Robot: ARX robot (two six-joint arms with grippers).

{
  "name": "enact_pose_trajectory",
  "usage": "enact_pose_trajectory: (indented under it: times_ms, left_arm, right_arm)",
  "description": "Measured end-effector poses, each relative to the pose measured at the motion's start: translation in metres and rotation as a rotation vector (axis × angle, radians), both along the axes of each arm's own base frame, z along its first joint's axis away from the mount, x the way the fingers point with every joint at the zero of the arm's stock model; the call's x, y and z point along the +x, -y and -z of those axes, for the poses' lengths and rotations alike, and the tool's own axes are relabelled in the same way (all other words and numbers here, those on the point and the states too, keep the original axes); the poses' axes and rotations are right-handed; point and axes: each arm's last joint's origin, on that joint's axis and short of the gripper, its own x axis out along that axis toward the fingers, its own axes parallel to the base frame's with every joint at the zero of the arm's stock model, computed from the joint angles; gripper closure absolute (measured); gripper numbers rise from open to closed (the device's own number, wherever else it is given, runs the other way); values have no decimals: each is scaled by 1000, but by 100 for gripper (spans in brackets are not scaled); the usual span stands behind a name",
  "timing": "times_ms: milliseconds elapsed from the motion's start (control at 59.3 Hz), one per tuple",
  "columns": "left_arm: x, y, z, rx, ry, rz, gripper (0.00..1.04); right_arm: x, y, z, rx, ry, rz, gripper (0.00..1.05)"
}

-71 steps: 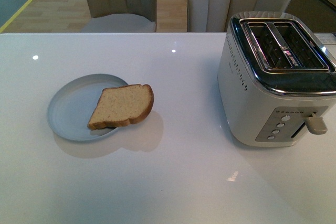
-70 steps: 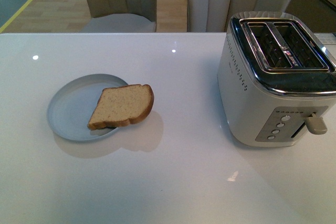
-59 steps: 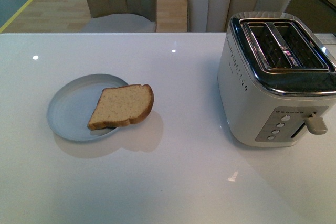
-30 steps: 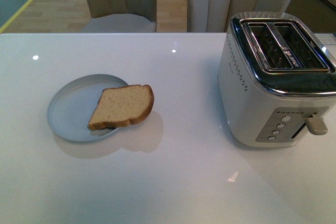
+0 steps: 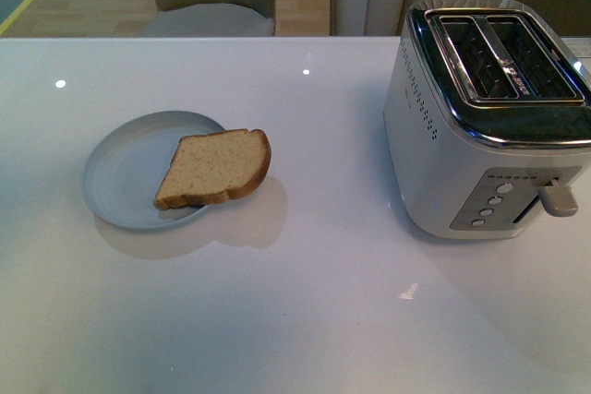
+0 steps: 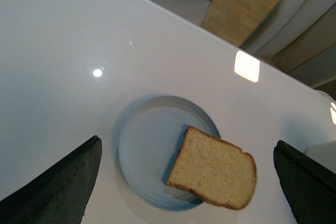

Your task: Left arm holds plate, right arm toasts bread

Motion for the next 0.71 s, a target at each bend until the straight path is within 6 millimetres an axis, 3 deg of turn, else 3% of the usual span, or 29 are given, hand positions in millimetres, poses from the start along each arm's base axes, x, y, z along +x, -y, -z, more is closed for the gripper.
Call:
enact_pose_trajectory:
  times_ms: [169,388,708]
  left_arm:
    - [42,-5,38,-10,-90,0,7]
    - [79,-8,88,-77,-194,-7,7]
    - [92,0,123,-206,-301,-38,7]
  right_arm:
    - [0,0,0,0,0,0,9]
    - [0,0,0,0,0,0,9]
    - [0,0,0,0,0,0,9]
